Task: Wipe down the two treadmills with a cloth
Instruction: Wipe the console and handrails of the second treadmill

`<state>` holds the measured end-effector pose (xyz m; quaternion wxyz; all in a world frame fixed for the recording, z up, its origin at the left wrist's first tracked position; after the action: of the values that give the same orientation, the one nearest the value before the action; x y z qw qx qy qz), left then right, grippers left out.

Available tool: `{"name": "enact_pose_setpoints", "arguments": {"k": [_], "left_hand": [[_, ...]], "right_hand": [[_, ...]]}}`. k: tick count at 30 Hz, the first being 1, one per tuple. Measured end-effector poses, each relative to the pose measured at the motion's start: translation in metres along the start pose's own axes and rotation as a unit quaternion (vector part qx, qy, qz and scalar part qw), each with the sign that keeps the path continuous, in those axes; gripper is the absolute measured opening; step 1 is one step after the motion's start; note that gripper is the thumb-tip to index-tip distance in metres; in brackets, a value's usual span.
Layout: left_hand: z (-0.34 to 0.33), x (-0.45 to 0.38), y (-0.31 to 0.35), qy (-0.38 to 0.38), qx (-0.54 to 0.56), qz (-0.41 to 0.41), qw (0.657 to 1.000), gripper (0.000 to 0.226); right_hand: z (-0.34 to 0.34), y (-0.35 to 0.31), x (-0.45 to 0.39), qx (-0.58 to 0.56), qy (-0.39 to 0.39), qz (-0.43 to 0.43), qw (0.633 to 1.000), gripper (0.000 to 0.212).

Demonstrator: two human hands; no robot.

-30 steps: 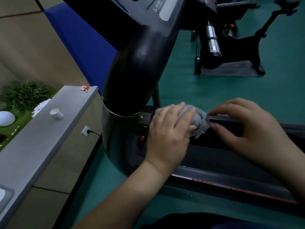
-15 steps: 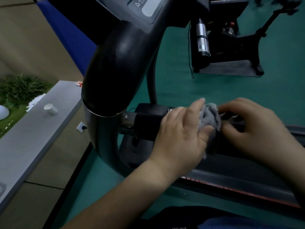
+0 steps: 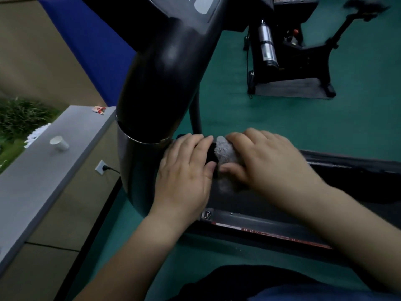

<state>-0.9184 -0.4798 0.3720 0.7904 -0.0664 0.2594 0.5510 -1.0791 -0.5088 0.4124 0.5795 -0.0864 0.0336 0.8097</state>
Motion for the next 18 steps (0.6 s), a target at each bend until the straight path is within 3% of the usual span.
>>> {"name": "enact_pose_setpoints", "arguments": {"k": [3, 7, 11, 14, 18], "left_hand": [[-0.002, 0.000, -0.001, 0.018, -0.001, -0.006, 1.000, 0.047], [-0.006, -0.001, 0.000, 0.041, -0.019, -0.021, 0.999, 0.044], [-0.008, -0.002, -0.001, 0.046, -0.011, -0.018, 0.999, 0.044], [-0.007, -0.001, -0.002, 0.051, -0.009, -0.023, 0.998, 0.045], [-0.008, 0.000, -0.003, 0.056, -0.005, -0.030, 0.998, 0.043]], "right_hand": [[0.008, 0.037, 0.016, -0.036, -0.001, 0.001, 0.999, 0.062], [0.019, 0.072, 0.050, -0.038, 0.018, -0.070, 0.997, 0.054], [0.001, 0.024, 0.029, 0.003, 0.080, -0.090, 0.993, 0.055], [-0.017, -0.015, 0.010, 0.016, 0.123, -0.055, 0.991, 0.059], [-0.023, 0.017, 0.035, 0.012, 0.175, -0.038, 0.984, 0.051]]}}
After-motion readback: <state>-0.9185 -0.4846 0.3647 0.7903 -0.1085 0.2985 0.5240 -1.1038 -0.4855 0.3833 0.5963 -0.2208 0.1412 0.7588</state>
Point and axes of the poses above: each hand's wrist, its own x-axis away from the middle knuckle, its own z-axis out of the back of the hand, y = z × x, the point moved 2 cm from there along -x, towards the middle knuckle, and after that the axes turned 9 degrees about -z, right-handed, at the moved point
